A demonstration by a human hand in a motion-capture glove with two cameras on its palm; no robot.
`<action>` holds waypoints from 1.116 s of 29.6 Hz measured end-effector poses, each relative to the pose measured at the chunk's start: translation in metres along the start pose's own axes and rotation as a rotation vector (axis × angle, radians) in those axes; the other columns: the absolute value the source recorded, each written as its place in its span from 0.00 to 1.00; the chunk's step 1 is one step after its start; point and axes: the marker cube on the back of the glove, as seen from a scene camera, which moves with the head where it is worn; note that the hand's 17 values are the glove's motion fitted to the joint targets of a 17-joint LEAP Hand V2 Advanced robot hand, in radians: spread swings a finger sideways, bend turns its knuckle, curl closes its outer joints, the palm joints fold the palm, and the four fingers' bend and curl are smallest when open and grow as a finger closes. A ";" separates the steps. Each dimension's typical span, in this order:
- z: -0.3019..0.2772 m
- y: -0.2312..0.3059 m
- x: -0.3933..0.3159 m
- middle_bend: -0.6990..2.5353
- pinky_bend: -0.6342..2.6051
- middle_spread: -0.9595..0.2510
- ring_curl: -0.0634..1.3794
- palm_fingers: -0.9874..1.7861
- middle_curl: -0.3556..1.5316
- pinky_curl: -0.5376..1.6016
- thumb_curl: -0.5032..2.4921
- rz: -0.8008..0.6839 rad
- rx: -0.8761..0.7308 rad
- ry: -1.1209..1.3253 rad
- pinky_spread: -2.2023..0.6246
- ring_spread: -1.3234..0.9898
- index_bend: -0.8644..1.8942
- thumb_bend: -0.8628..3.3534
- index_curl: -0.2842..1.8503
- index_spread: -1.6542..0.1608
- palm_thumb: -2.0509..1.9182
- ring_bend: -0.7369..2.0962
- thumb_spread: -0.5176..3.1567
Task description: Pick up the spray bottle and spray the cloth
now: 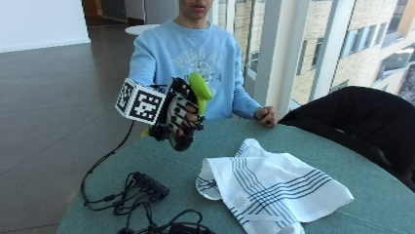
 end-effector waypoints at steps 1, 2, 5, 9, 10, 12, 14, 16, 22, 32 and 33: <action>0.001 -0.004 -0.003 0.38 0.24 0.68 0.33 0.76 0.44 0.33 0.36 0.003 -0.033 0.007 0.87 0.52 0.37 0.20 0.34 0.78 0.76 0.47 0.34; 0.003 -0.007 -0.006 0.37 0.24 0.68 0.33 0.76 0.44 0.33 0.36 0.005 -0.065 0.016 0.87 0.52 0.37 0.20 0.34 0.78 0.76 0.47 0.34; 0.009 -0.015 -0.010 0.37 0.25 0.69 0.33 0.76 0.44 0.33 0.36 0.014 -0.134 0.048 0.86 0.53 0.37 0.20 0.34 0.78 0.76 0.47 0.35; 0.016 -0.024 -0.008 0.37 0.25 0.69 0.33 0.76 0.44 0.34 0.36 0.042 -0.187 0.050 0.86 0.53 0.37 0.20 0.35 0.78 0.76 0.47 0.35; 0.018 -0.026 -0.006 0.36 0.25 0.69 0.33 0.76 0.44 0.34 0.36 0.052 -0.197 0.039 0.86 0.53 0.37 0.20 0.35 0.78 0.76 0.47 0.35; 0.023 -0.028 -0.003 0.36 0.25 0.70 0.32 0.76 0.44 0.35 0.37 0.073 -0.218 0.014 0.86 0.53 0.37 0.20 0.35 0.78 0.76 0.47 0.35; 0.027 -0.029 0.001 0.36 0.25 0.70 0.32 0.76 0.44 0.35 0.37 0.091 -0.237 -0.004 0.86 0.54 0.37 0.20 0.35 0.79 0.75 0.47 0.35; 0.030 -0.030 0.004 0.36 0.25 0.70 0.32 0.76 0.44 0.35 0.37 0.104 -0.251 -0.016 0.86 0.54 0.37 0.20 0.35 0.79 0.75 0.47 0.36; 0.037 -0.031 0.005 0.36 0.25 0.70 0.33 0.76 0.45 0.36 0.37 0.138 -0.287 -0.038 0.86 0.54 0.37 0.20 0.35 0.79 0.75 0.48 0.36; 0.046 -0.031 0.003 0.36 0.25 0.71 0.33 0.76 0.45 0.36 0.37 0.163 -0.344 0.002 0.86 0.54 0.36 0.20 0.35 0.79 0.75 0.48 0.36; 0.047 -0.031 0.003 0.36 0.25 0.71 0.33 0.76 0.45 0.36 0.37 0.166 -0.349 0.002 0.86 0.54 0.36 0.20 0.35 0.79 0.75 0.48 0.36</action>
